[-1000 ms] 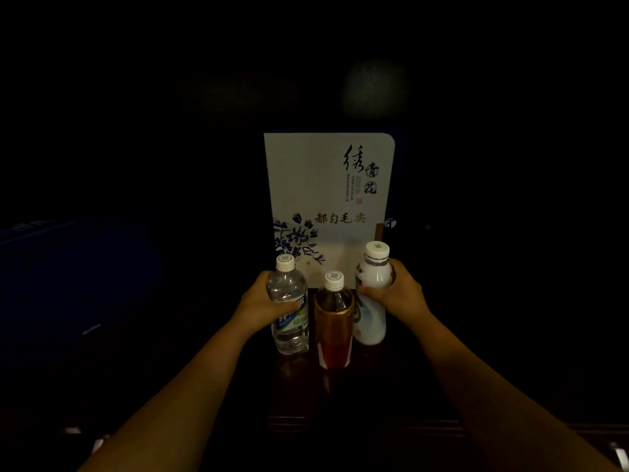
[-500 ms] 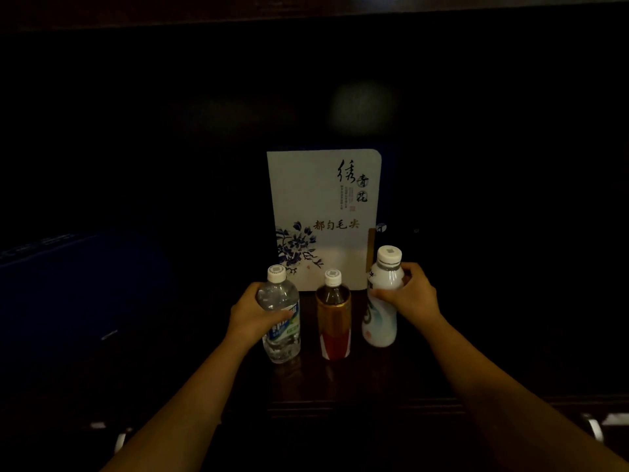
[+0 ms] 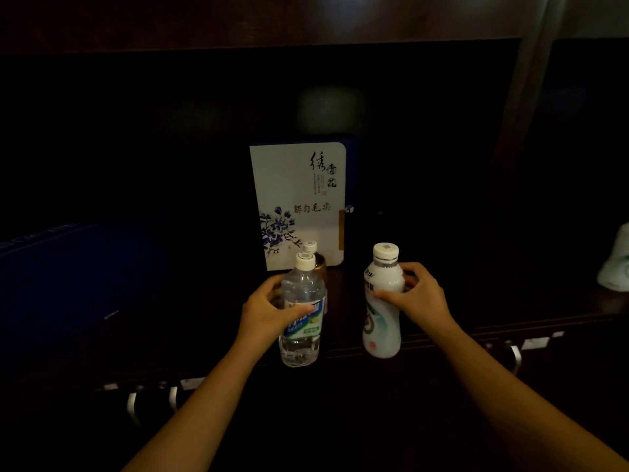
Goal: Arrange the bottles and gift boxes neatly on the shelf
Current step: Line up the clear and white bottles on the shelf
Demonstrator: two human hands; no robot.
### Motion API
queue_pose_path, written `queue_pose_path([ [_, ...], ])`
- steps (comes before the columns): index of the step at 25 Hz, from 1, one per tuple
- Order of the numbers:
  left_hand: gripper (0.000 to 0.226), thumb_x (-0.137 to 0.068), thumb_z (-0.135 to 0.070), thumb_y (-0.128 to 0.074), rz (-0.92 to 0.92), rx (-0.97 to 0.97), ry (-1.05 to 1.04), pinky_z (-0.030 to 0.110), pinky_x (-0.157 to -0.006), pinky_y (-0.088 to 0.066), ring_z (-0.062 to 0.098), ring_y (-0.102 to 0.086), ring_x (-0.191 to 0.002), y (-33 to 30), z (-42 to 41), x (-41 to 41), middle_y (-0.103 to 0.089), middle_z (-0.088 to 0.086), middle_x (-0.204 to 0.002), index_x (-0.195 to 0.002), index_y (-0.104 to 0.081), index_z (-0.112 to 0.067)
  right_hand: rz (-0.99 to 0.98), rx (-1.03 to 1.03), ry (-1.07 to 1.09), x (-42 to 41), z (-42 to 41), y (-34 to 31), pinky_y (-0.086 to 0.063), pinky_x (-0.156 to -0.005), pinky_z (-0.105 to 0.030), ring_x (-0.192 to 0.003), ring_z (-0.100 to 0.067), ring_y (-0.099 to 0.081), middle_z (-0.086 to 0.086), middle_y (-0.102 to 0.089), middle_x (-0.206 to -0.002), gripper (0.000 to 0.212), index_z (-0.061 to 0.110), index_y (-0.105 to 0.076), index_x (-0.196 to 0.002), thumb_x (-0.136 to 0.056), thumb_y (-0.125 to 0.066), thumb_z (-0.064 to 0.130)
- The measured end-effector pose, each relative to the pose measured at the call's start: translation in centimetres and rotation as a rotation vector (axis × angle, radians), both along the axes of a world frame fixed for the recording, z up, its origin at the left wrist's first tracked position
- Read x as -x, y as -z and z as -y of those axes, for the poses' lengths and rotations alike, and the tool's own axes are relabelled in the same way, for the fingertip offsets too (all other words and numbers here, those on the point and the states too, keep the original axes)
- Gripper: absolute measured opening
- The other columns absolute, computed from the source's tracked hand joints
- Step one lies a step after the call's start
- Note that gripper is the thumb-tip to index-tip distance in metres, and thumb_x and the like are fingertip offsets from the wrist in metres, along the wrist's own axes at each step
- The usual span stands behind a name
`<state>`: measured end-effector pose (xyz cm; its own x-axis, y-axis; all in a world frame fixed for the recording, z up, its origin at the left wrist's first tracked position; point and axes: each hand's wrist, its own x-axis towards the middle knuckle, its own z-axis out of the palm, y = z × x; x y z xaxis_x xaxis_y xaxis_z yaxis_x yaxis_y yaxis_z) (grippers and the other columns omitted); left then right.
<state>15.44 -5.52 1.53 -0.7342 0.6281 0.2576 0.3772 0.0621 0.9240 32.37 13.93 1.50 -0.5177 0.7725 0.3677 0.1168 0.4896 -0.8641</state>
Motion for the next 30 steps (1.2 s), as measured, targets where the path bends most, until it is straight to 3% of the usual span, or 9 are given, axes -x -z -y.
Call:
queue_pose_path([
  [3, 0.053, -0.059, -0.015, -0.084, 0.020, -0.072, 0.035, 0.004, -0.056, -0.048, -0.015, -0.063, -0.078, 0.3, -0.6, -3.3, -0.068, -0.022, -0.083, -0.098, -0.058, -0.040, -0.057, 0.011, -0.050, -2.9, -0.6, 0.3, -0.050, -0.075, -0.021, -0.094, -0.013, -0.061, 0.004, -0.063, -0.102, 0.061, 0.021, -0.054, -0.109, -0.057, -0.085, 0.022],
  [10, 0.055, -0.059, -0.013, -0.083, 0.023, -0.137, 0.095, 0.003, -0.062, -0.047, -0.013, -0.062, -0.087, 0.4, -7.9, -12.8, -0.066, -0.014, -0.097, -0.096, -0.057, -0.043, -0.129, -0.005, -0.028, -12.5, -6.9, 1.0, -0.047, -0.071, -0.013, -0.095, 0.005, -0.057, 0.022, -0.059, -0.098, 0.062, 0.032, -0.052, -0.109, -0.056, -0.084, 0.029],
  [15, 0.055, -0.060, -0.016, -0.083, 0.054, -0.158, 0.114, 0.007, -0.061, -0.050, -0.006, -0.063, -0.087, 0.6, -17.2, -21.8, -0.064, -0.015, -0.098, -0.100, -0.055, -0.040, -0.078, -0.079, 0.010, -20.8, -14.9, 0.4, -0.048, -0.073, -0.017, -0.093, 0.003, -0.056, 0.017, -0.059, -0.099, 0.065, 0.029, -0.053, -0.112, -0.055, -0.085, 0.030],
  [19, 0.055, -0.061, -0.018, -0.082, 0.091, -0.161, 0.116, 0.007, -0.057, -0.050, -0.001, -0.061, -0.089, 1.0, -23.6, -26.5, -0.062, -0.017, -0.097, -0.105, -0.054, -0.036, -0.066, -0.100, 0.050, -25.3, -20.5, 0.3, -0.044, -0.070, -0.012, -0.092, 0.006, -0.055, 0.017, -0.058, -0.098, 0.066, 0.028, -0.053, -0.112, -0.055, -0.085, 0.029],
  [25, 0.053, -0.060, -0.023, -0.083, 0.064, -0.140, 0.139, 0.004, -0.056, -0.048, -0.002, -0.060, -0.090, 1.0, -31.7, -27.7, -0.061, -0.018, -0.097, -0.093, -0.050, -0.048, -0.073, -0.074, 0.107, -27.2, -27.5, 1.0, -0.048, -0.073, -0.018, -0.092, 0.000, -0.057, 0.017, -0.059, -0.098, 0.066, 0.029, -0.052, -0.112, -0.055, -0.085, 0.030],
  [30, 0.057, -0.061, -0.024, -0.083, 0.065, -0.127, 0.172, 0.013, -0.063, -0.048, 0.006, -0.060, -0.095, 0.0, -37.9, -26.4, -0.062, -0.008, -0.105, -0.108, -0.052, -0.034, -0.117, -0.044, 0.185, -26.8, -32.1, 0.1, -0.049, -0.072, -0.018, -0.091, 0.000, -0.057, 0.015, -0.057, -0.098, 0.066, 0.026, -0.049, -0.114, -0.058, -0.084, 0.028],
])
